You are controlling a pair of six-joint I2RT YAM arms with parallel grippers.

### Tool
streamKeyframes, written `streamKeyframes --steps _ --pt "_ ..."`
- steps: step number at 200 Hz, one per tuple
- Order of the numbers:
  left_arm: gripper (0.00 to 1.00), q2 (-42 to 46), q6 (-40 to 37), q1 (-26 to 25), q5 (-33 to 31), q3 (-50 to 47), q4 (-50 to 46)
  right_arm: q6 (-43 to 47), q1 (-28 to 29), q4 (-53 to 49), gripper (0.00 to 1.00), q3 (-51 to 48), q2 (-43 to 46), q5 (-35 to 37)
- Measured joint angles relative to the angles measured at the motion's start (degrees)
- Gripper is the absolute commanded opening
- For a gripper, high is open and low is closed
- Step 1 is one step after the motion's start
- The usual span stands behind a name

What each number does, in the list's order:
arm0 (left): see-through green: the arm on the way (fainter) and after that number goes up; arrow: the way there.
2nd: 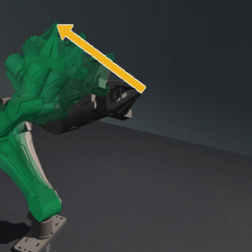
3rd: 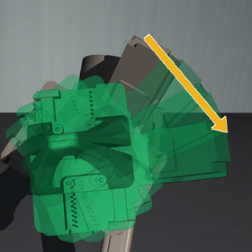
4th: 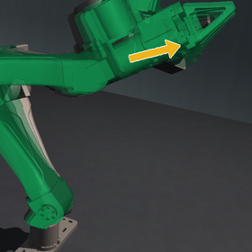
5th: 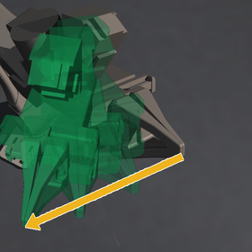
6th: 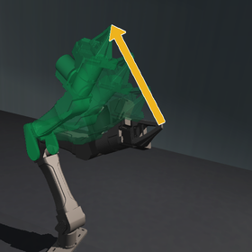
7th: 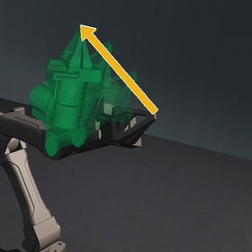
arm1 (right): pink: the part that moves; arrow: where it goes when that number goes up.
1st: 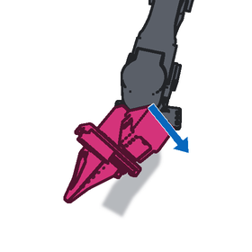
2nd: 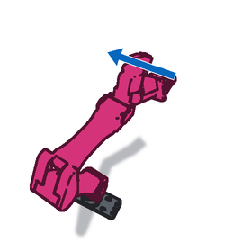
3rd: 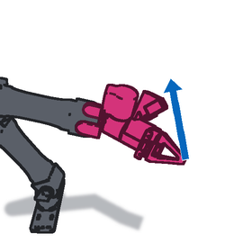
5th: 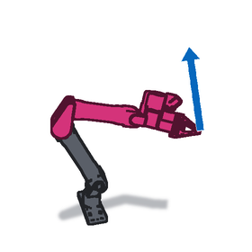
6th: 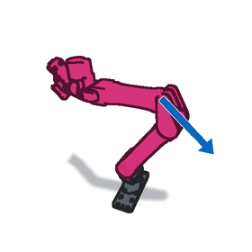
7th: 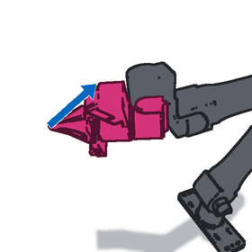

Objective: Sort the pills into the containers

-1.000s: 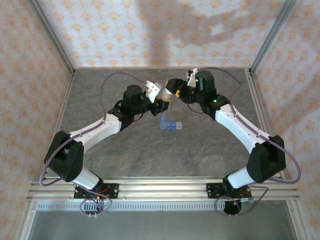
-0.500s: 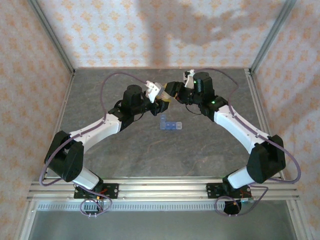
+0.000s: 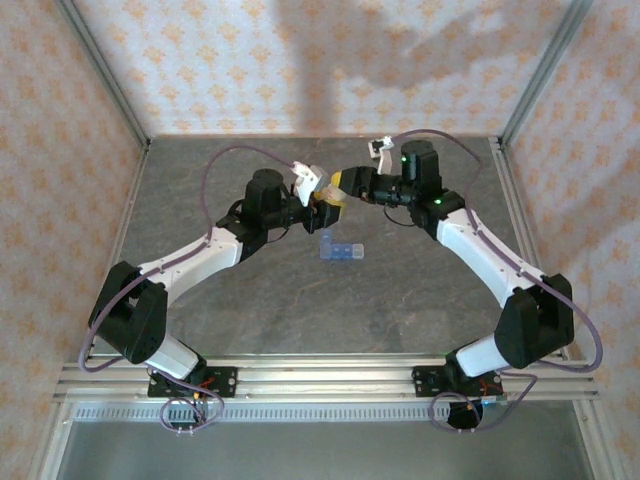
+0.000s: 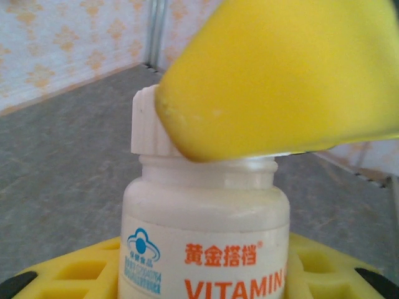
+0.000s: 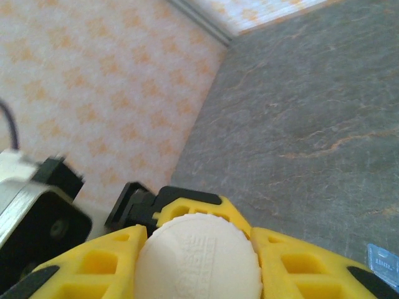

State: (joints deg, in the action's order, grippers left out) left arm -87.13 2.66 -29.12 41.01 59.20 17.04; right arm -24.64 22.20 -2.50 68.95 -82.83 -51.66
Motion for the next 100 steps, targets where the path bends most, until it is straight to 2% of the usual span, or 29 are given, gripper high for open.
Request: streamKeyframes --steps 24,59,85,100 --pt "0.00 0.02 2.21 0.04 3.98 0.00 0.48 4.02 -1.49 -0.09 0.35 0.07 0.76 -3.93" --pt "0.00 0.02 3.63 0.31 7.15 0.00 0.46 6.75 -3.13 -0.13 0.35 0.17 1.62 -4.94" --pt "0.00 0.02 3.85 0.31 7.69 0.00 0.39 6.71 -3.13 -0.11 0.35 0.15 2.01 -3.56" --pt "0.00 0.07 3.63 0.31 7.21 0.00 0.07 6.71 -3.17 -0.79 0.35 0.15 2.45 0.04"
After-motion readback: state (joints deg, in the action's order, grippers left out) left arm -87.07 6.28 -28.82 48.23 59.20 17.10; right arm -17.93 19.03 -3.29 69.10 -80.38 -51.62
